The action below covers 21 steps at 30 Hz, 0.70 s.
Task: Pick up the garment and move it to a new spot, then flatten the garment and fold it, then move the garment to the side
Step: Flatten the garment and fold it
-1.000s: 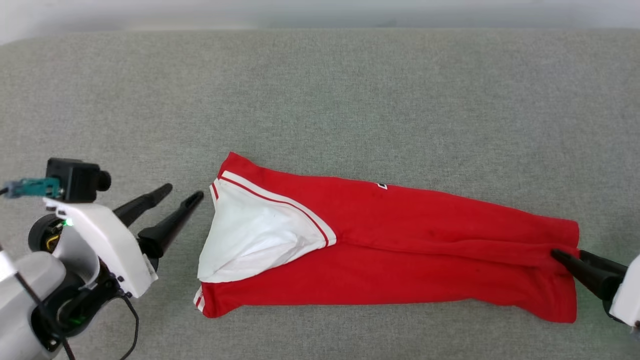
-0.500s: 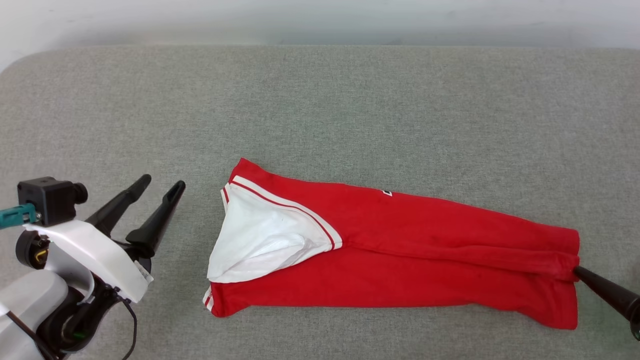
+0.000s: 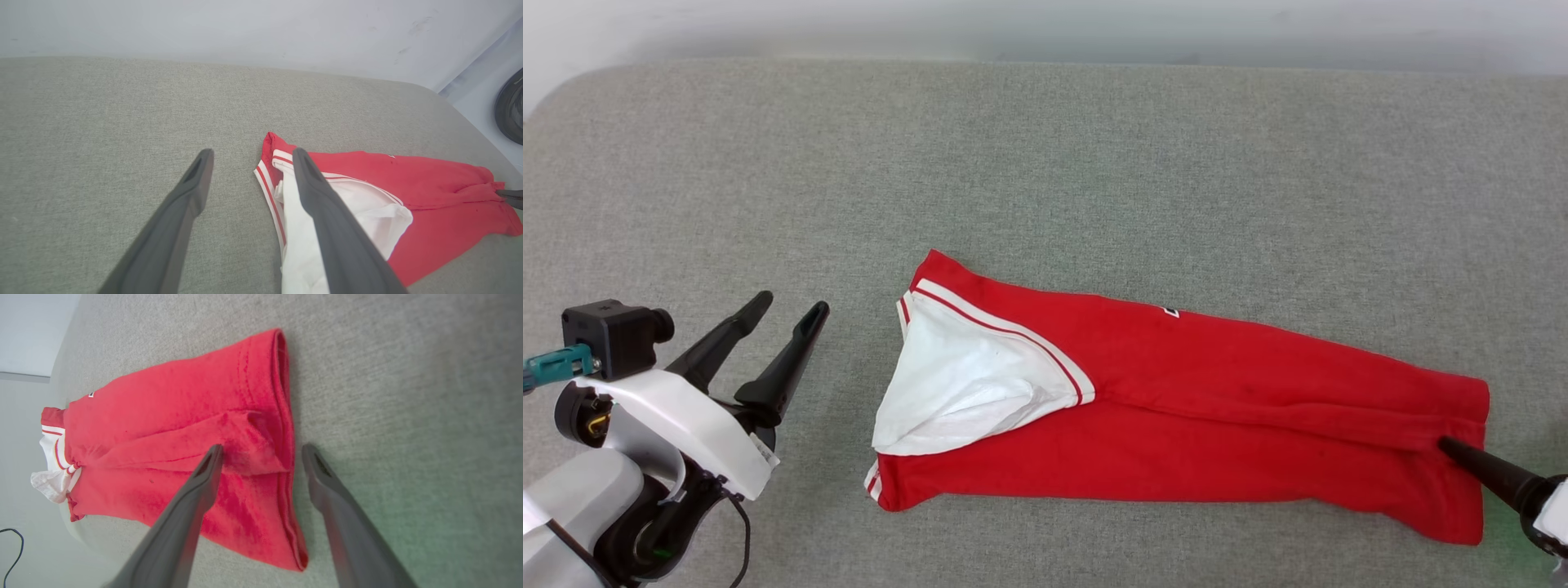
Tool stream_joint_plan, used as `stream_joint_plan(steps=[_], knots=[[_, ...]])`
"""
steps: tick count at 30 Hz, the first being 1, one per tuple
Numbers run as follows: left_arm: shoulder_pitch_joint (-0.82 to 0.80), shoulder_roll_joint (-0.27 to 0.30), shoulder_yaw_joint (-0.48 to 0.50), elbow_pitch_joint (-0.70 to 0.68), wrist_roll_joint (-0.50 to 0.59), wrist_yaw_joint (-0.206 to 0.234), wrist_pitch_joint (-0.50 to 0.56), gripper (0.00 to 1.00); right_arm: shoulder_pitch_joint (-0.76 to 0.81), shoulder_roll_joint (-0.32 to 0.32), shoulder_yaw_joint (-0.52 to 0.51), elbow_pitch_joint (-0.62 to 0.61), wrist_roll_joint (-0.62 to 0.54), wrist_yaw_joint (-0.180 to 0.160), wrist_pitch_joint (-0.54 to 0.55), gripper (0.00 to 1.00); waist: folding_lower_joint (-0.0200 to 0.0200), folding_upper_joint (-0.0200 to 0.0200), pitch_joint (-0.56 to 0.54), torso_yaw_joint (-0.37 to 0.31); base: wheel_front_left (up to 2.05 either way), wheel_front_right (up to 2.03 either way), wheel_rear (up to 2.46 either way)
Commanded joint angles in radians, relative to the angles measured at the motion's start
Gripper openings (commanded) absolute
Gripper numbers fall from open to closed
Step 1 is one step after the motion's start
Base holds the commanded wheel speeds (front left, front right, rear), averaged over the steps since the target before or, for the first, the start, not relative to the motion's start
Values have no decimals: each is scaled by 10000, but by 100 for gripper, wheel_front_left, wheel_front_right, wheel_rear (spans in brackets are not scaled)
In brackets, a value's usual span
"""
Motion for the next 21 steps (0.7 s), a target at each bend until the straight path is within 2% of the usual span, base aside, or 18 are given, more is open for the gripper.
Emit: stream_joint_plan(steps=[1,10,11,15,16,17,18,19,20,21], knots=[[77,-24,30,23,-10,-25,-34,100,-56,87,65,115,-39,-9,35,100,0,-1,10,4,0,0,0],[72,-131,-13,107,-38,-72,28,100,-363,292,725,926,-412,-11,-42,100,0,-1,62,48,0,0,0],[42,-240,58,151,4,-79,7,100,-499,311,1141,1265,-465,-11,-205,100,0,-1,66,100,0,0,0],[158,-349,68,235,-6,-107,-9,100,-567,239,1665,1676,-487,-14,-384,100,0,-1,61,132,0,0,0],[178,-369,66,260,-17,-111,-7,100,-592,215,1839,1744,-464,-14,-405,91,0,-1,59,140,0,0,0],[191,-384,65,273,-15,-117,-9,100,-588,176,1997,1789,-469,-12,-484,73,0,-1,61,145,0,0,0],[196,-401,66,287,-7,-111,-9,100,-575,123,2106,1856,-440,-12,-535,47,0,-1,60,152,0,0,0],[191,-420,69,294,-2,-114,-11,100,-588,57,2243,1898,-412,-12,-562,38,0,-1,62,157,0,0,0],[193,-432,79,307,-4,-116,-12,100,-602,6,2323,1921,-407,-9,-691,24,0,-1,61,158,0,0,0],[190,-437,95,312,-1,-116,-15,100,-629,-65,2390,1965,-433,-9,-796,0,0,-1,57,158,0,0,0]])
